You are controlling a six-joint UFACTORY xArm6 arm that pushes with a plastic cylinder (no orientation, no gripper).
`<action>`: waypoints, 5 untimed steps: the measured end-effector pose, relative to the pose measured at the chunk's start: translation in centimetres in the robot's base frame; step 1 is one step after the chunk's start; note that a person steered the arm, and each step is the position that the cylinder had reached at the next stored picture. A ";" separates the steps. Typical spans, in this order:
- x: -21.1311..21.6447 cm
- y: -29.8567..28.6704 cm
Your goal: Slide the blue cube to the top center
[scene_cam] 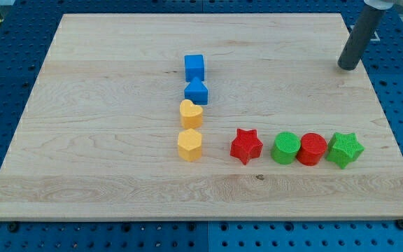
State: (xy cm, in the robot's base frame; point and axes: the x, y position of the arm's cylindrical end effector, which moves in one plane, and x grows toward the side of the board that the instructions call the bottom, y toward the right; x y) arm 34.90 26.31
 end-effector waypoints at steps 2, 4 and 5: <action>0.0 0.0; 0.2 0.0; -0.6 0.0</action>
State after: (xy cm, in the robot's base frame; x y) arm 34.29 26.30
